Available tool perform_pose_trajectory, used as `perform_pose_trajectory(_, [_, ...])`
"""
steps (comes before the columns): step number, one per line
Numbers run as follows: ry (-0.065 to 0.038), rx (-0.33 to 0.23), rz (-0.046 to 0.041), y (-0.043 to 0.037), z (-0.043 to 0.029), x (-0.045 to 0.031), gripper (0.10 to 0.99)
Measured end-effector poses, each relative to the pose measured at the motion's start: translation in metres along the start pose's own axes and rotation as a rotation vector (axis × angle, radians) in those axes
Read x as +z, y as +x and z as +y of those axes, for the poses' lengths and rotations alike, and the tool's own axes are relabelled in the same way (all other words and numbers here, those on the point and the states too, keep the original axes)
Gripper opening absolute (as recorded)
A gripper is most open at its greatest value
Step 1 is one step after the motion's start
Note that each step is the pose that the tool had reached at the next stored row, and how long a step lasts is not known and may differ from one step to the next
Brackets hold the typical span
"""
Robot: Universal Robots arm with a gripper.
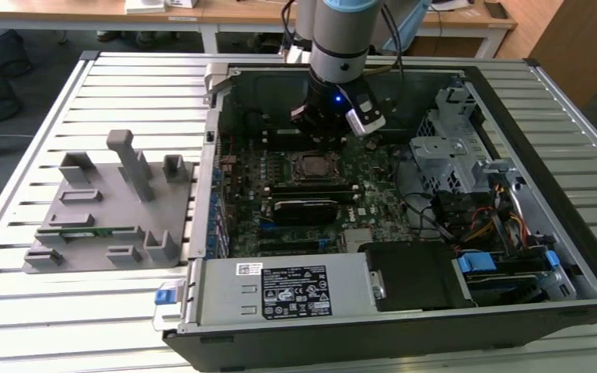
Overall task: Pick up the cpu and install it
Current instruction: 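Install the first cpu locking lever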
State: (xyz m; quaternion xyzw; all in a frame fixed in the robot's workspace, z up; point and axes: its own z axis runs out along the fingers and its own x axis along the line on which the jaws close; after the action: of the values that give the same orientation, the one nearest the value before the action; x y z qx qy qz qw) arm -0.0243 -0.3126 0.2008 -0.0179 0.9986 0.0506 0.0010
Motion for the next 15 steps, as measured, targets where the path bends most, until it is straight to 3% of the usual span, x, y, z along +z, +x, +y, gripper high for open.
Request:
perform_pose_trajectory(8, [0.000, 0.000, -0.0002, -0.0001, 0.0001, -0.0002, 0.114])
perform_pose_trajectory(15, [0.015, 0.000, 0.0005, -0.0005, 0.0015, 0.0020, 0.114])
